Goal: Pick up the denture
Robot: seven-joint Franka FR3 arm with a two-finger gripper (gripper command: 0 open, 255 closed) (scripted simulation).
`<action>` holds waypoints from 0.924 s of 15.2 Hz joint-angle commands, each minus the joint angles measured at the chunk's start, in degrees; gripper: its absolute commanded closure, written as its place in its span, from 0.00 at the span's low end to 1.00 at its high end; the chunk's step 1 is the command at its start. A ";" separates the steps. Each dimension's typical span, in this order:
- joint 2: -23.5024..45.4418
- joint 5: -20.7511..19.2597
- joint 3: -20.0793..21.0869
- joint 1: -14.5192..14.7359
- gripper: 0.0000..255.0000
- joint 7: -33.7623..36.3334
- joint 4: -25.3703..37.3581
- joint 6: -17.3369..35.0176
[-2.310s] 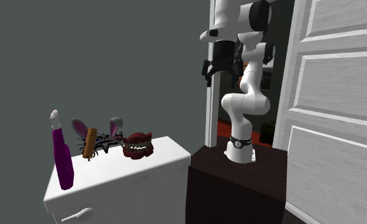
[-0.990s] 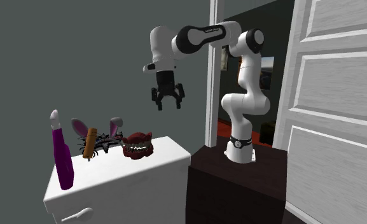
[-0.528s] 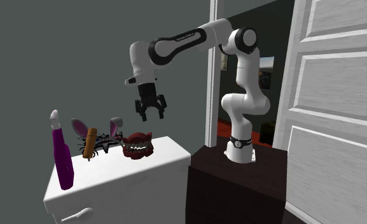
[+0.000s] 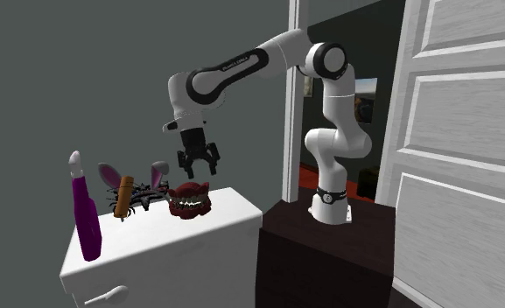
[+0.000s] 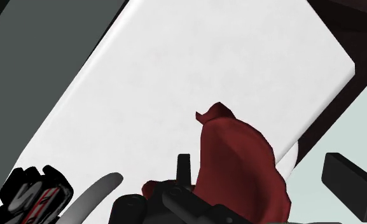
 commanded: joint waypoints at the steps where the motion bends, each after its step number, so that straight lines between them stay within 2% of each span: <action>1: 1.00 0.86 0.12 -0.30 0.00 -0.96 -0.77 1.24; 4: 1.62 1.43 0.29 -0.46 0.00 -1.53 -1.37 2.17; 5: 1.76 1.52 0.29 -0.54 1.00 -1.64 -1.27 2.14; 14: 1.62 1.43 0.30 -0.47 1.00 -1.53 -1.37 2.17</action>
